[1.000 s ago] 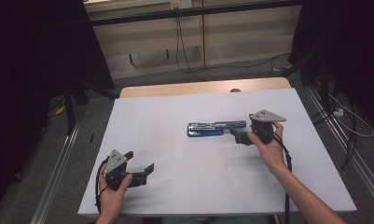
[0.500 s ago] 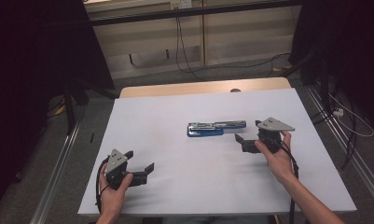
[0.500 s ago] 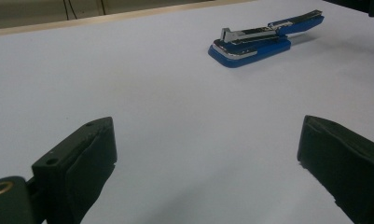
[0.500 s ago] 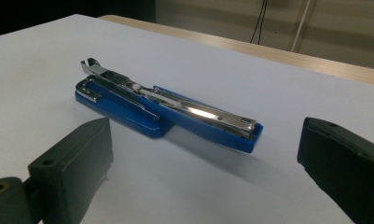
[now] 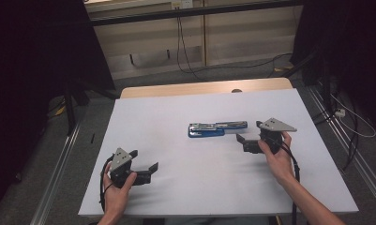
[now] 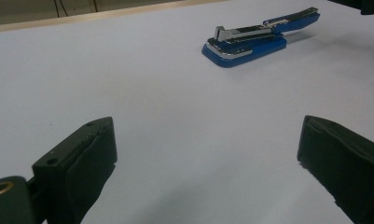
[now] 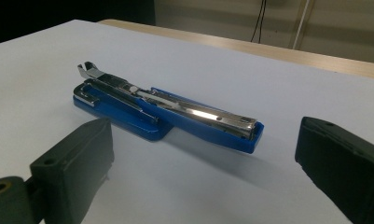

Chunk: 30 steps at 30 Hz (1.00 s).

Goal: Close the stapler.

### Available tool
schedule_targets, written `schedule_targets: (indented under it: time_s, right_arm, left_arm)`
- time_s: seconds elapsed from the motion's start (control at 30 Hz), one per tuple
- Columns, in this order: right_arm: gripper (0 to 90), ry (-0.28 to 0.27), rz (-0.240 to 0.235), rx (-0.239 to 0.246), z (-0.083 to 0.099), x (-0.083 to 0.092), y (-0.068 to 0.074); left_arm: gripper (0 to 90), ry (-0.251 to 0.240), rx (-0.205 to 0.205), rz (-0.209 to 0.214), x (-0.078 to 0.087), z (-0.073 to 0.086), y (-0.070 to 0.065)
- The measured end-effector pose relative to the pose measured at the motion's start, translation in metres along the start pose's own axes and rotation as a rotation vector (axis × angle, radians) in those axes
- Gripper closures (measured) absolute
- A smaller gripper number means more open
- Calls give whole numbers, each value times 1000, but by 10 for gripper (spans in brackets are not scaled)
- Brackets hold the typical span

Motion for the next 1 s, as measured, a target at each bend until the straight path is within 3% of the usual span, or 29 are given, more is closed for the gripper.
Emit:
schedule_targets:
  time_s: [0.1,0.3,0.33,0.43,0.53,0.77,0.9,1.0]
  right_arm:
    - [40,11,4,16,1,-1,2]
    - [37,23,-1,25,2,0,3]
    - [38,24,-1,28,2,0,3]
    - [43,25,-13,25,2,1,3]
    - [47,23,-13,26,2,2,3]
    - [81,13,-11,20,1,4,-1]
    - [123,11,-16,9,0,6,-4]
    - [152,16,-20,8,-1,7,-6]
  left_arm:
    - [54,-4,1,7,-6,-3,1]
    - [93,6,-56,1,-20,-11,-6]
    - [93,5,-69,5,-23,-13,-9]
    - [93,-4,-56,47,-32,-18,-13]
    - [92,-1,-79,48,-42,-22,-18]
    - [59,-23,-71,70,-61,-34,-26]
    - [46,-34,-69,108,-69,-41,-28]
    - [49,-37,-93,140,-76,-46,-33]
Point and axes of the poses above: each handheld gripper's, and its own axes: x roughly backward along the jaws, z roughly out of its underside, y roughly to its left, the point moved 2 cm from there along -x, roughly forward along the jaws
